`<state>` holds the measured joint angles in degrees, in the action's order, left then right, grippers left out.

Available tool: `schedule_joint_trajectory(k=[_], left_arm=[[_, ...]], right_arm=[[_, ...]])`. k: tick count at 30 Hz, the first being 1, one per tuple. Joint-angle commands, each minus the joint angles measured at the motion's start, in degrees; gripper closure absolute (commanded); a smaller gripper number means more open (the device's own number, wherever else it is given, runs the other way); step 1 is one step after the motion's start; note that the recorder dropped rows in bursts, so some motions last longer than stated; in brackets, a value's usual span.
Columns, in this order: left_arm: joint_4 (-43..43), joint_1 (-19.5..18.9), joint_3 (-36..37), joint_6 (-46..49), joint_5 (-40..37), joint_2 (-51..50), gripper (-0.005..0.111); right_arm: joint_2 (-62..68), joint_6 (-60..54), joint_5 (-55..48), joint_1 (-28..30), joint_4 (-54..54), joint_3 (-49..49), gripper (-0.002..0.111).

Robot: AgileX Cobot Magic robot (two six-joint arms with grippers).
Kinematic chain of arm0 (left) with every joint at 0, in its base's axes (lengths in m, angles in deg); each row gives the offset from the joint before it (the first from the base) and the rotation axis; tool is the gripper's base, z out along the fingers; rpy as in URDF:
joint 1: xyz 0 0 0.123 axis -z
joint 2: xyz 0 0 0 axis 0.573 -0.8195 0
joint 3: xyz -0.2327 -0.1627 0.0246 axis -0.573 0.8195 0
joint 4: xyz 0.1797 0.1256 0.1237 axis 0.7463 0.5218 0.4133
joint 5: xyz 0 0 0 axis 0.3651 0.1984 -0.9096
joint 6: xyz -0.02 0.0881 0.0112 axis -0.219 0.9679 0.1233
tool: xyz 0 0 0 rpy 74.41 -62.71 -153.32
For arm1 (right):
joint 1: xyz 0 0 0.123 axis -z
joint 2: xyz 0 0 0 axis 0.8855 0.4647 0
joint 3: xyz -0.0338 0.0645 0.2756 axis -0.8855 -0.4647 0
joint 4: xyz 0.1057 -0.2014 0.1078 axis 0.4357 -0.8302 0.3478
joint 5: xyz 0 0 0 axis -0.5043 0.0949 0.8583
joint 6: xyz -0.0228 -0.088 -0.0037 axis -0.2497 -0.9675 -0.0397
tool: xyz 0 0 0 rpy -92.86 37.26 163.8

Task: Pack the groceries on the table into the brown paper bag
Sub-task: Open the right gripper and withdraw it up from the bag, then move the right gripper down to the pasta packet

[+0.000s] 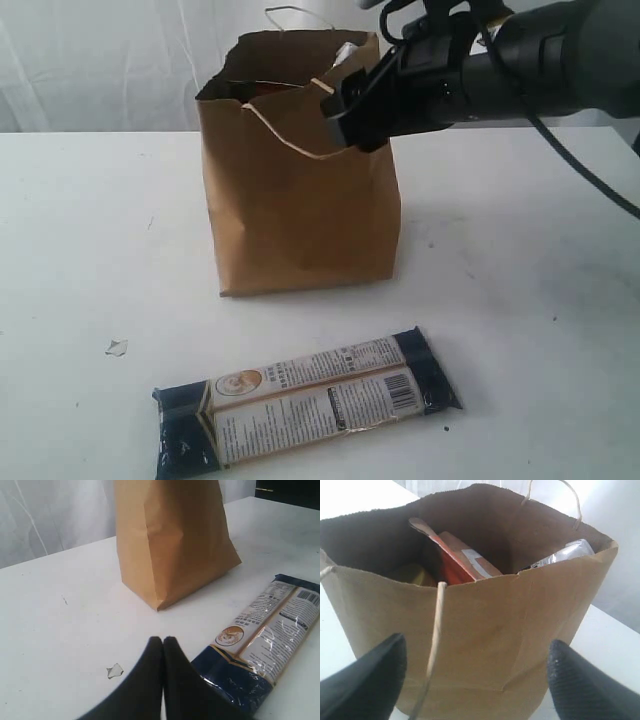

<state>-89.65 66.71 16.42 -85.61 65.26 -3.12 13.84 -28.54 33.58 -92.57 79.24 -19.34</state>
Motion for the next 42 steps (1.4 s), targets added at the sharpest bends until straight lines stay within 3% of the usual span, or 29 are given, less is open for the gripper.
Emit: schedule_joint_trajectory(k=[1, 31, 42], left_arm=[[-0.21, 0.25, 0.15, 0.00, -0.06, 0.27, 0.107], [-0.21, 0.25, 0.15, 0.00, -0.06, 0.27, 0.107], [-0.21, 0.25, 0.15, 0.00, -0.06, 0.27, 0.107]], right_arm=[[-0.46, -0.15, 0.44, 0.04, 0.17, -0.24, 0.037], [-3.27, -0.15, 3.53, 0.04, 0.18, -0.24, 0.037], [-9.78, -0.15, 7.53, 0.04, 0.18, -1.06, 0.037]])
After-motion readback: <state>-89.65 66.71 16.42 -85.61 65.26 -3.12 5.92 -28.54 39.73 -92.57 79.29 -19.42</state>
